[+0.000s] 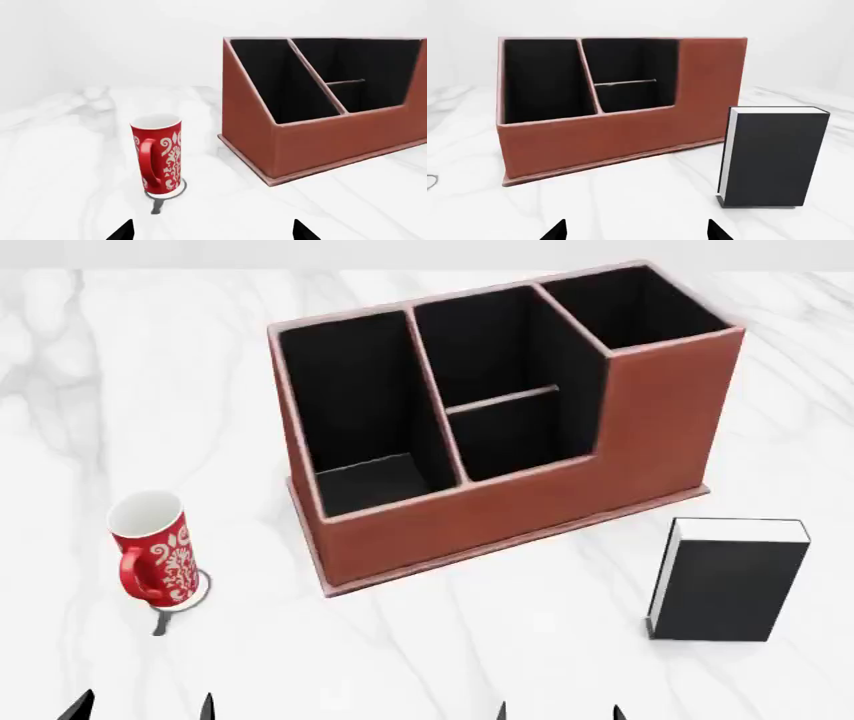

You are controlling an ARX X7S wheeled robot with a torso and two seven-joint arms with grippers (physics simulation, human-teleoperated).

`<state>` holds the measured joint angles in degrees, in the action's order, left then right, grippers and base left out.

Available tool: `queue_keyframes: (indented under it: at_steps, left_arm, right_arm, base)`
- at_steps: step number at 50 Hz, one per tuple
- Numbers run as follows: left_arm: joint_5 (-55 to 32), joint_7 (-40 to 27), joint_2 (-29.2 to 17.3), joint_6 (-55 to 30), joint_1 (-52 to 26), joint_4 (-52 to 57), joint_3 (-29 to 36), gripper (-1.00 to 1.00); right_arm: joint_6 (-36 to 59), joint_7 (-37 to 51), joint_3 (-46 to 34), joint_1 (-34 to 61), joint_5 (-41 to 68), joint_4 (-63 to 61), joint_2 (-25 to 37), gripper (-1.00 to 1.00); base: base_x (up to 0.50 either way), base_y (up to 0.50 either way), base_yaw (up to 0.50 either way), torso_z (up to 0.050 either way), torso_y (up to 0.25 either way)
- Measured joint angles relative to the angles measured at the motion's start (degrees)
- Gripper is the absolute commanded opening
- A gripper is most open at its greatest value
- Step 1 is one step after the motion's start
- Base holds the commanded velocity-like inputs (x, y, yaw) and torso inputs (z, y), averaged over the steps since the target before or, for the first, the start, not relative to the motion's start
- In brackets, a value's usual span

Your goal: Pick up the book and place it in the back compartment of the caddy.

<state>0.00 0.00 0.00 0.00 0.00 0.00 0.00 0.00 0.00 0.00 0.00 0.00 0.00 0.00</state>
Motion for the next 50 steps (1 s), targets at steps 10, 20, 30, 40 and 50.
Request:
queue_keyframes:
  at_steps: [10,20,30,40,50]
  left_arm:
    - [-1.17,-1.25,-1.13,0.08,-0.28,-0.39,1.16,1.00]
    - [-2.46,-2.86,-2.34,1.06,-0.50,-0.74,2.17,1.00]
    - [-2.07,-5.22,-3.15,5.95,0.31,-0.78,3.09,1.00]
    - [-1.27,-7.78,-3.82,13.78,1.94,-0.47,3.76,1.00]
    - [-2.00,-9.80,-4.49,21.41,3.80,0.64,3.66,1.00]
  right_arm:
    - [0.27,1.10,-1.48,0.20,1.05,0.22,1.10,1.00]
    - [-0.80,2.72,-2.97,0.02,2.17,0.11,2.19,1.00]
    - [-4.16,3.76,-3.83,-1.36,3.86,-1.42,3.12,1.00]
    - [-9.41,4.83,-3.77,-3.25,6.00,-3.25,3.71,1.00]
    - [-14.83,6.24,-3.21,-4.98,7.75,-4.68,4.15,1.00]
  base:
    - [0.00,0.00,0.00,0.000,0.000]
    - [0.00,0.00,0.00,0.000,0.000]
    - [0.00,0.00,0.00,0.000,0.000]
    - [0.00,0.00,0.00,0.000,0.000]
    - [0.00,0.00,0.00,0.000,0.000]
